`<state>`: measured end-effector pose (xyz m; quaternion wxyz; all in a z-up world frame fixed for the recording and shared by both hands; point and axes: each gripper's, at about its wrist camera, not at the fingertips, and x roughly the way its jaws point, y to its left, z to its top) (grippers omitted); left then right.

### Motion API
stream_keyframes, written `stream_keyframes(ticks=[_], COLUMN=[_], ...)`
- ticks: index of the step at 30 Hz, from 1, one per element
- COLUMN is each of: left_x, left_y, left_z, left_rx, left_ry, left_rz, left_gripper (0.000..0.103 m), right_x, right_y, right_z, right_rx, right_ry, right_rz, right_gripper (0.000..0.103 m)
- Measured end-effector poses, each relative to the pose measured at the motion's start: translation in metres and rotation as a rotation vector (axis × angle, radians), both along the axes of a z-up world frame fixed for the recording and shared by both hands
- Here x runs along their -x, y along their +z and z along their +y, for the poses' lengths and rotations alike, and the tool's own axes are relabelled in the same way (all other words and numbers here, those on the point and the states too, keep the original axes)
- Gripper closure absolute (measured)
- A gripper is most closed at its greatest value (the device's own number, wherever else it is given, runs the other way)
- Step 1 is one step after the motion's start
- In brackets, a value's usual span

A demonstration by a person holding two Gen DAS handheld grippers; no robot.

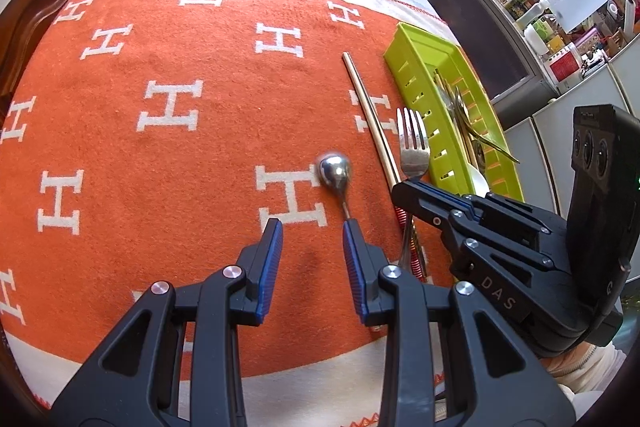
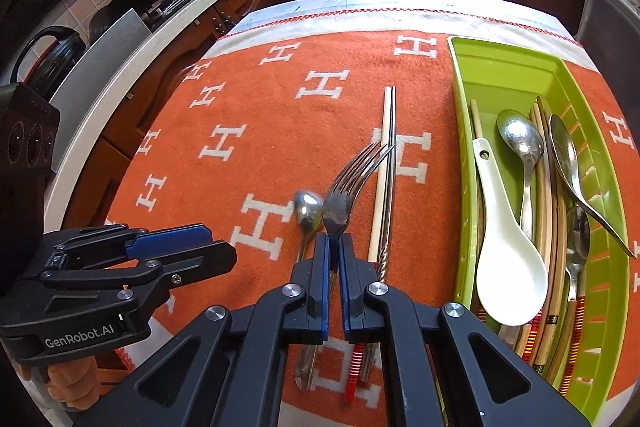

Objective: Organize utensils
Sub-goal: 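Grasp a small metal spoon with the left tool while the right tool lifts the fork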

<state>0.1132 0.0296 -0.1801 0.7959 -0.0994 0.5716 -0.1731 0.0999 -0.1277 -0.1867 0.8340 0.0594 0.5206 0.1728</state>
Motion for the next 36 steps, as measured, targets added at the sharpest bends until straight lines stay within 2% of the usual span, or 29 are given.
stream_keyframes(ticks=[8,12,18,21,23,24,25,29,31,33,36], left_x=[-0.009,-0.017,-0.026,-0.028,-0.031,-0.034,-0.035,-0.038,-0.036,-0.033,-0.027], left_y=[-0.008,-0.013,-0.027,-0.026,-0.027,-0.029,-0.03,-0.031,-0.03,-0.028,-0.027], left_z=[-0.012,-0.023,-0.043,-0.055,-0.062,-0.065,-0.067,-0.076,-0.078,-0.081,-0.088], left_rx=[0.025,0.01,-0.044,-0.079,-0.083,-0.095,-0.106,-0.118,-0.113,-0.105,-0.116], left_ry=[-0.025,-0.027,-0.008,-0.004,0.002,0.005,0.008,0.017,0.029,0.025,0.01], left_rz=[0.04,0.042,0.049,0.009,-0.01,-0.019,-0.032,-0.069,-0.083,-0.105,-0.128], left_gripper=[0.075,0.07,0.07,0.07,0.075,0.085,0.089,0.092,0.099,0.101,0.102], right_x=[0.01,0.015,0.023,0.026,0.028,0.028,0.028,0.029,0.03,0.032,0.034], right_y=[0.017,0.024,0.03,0.03,0.028,0.028,0.027,0.023,0.021,0.021,0.021], right_z=[-0.02,-0.033,-0.053,-0.062,-0.065,-0.067,-0.07,-0.081,-0.086,-0.092,-0.097], right_rx=[-0.045,-0.066,-0.088,-0.105,-0.111,-0.114,-0.117,-0.127,-0.136,-0.142,-0.149], right_ry=[-0.026,-0.048,-0.074,-0.088,-0.097,-0.101,-0.107,-0.131,-0.141,-0.153,-0.165], right_rz=[-0.033,-0.049,-0.07,-0.073,-0.076,-0.076,-0.076,-0.072,-0.07,-0.073,-0.076], right_gripper=[0.1,0.1,0.101,0.101,0.101,0.101,0.101,0.101,0.101,0.101,0.101])
